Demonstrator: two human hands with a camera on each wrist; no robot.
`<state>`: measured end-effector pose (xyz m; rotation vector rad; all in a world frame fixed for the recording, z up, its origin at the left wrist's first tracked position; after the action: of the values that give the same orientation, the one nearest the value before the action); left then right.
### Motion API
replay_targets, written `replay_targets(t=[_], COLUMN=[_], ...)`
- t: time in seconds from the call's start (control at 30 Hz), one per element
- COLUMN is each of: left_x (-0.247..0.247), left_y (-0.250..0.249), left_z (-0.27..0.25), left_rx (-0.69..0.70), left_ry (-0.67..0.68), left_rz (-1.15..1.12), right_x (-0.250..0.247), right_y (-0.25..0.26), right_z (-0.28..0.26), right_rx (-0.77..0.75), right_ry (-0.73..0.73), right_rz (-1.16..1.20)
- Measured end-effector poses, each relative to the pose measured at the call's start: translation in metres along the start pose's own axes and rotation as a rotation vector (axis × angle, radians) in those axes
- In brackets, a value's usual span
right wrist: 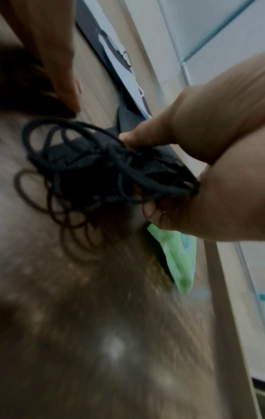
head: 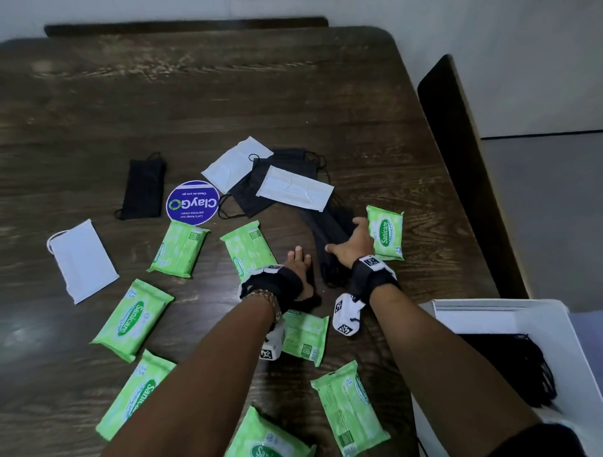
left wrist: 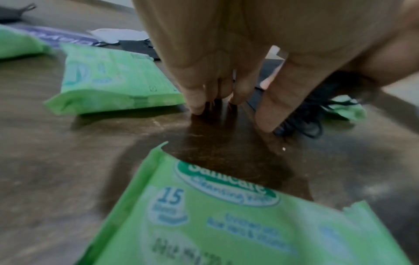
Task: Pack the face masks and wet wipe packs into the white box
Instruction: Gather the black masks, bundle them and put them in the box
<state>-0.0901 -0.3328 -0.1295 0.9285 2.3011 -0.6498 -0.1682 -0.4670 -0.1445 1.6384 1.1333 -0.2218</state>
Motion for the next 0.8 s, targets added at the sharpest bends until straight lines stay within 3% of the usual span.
replay_targets(t=[0.07, 0.17, 0.23, 0.27, 0.37, 0.47, 0.7, 0.8], left_x=[-0.001, 0.000, 0.004, 0.010, 0.031, 0.051, 0.080, 0.089], left_y=[0.011, 0.016, 0.014, 0.014, 0.013, 0.021, 0.048, 0.053], left_z=[-0.002, -0.014, -0.027, -0.033, -0.049, -0.056, -0.073, -0.083], left_rx=[-0.022, -0.077, -0.098, -0.089, -0.058, -0.096, -0.148, -0.152], left_ry=[-0.098, -0.262, -0.239, -0.214, -0.242, -0.409, -0.597, -0.596], left_rz=[-0.333, -1.147, -1.566, -1.660, -1.748, -1.685, -1.695, -1.655], right_x=[-0.004, -0.011, -0.011, -0.010, -0.005, 0.001, 0.019, 0.031], right_y=[-0.011, -0.024, -0.030, -0.032, -0.032, -0.031, -0.044, -0.051], right_z=[-0.016, -0.045, -0.066, -0.077, -0.105, -0.123, -0.144, -0.155], right_rx=[0.015, 0.001, -0.041, -0.057, -0.107, -0.149, -0.070, -0.056], right_ry=[-0.007, 0.064, 0.151, 0.190, 0.299, 0.375, 0.310, 0.340], right_rz=[0.119, 0.308, 0.390, 0.425, 0.472, 0.530, 0.604, 0.611])
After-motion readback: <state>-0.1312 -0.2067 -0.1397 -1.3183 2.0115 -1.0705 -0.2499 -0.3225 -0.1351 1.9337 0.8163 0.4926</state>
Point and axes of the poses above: each hand's wrist, its own z-axis towards the middle knuckle, its own x-axis out of the palm, y = z × x, the point moved 1 cm from there along z, towards the middle knuckle, and after that the axes turned 1 degree about z, right-handed, at the moved point
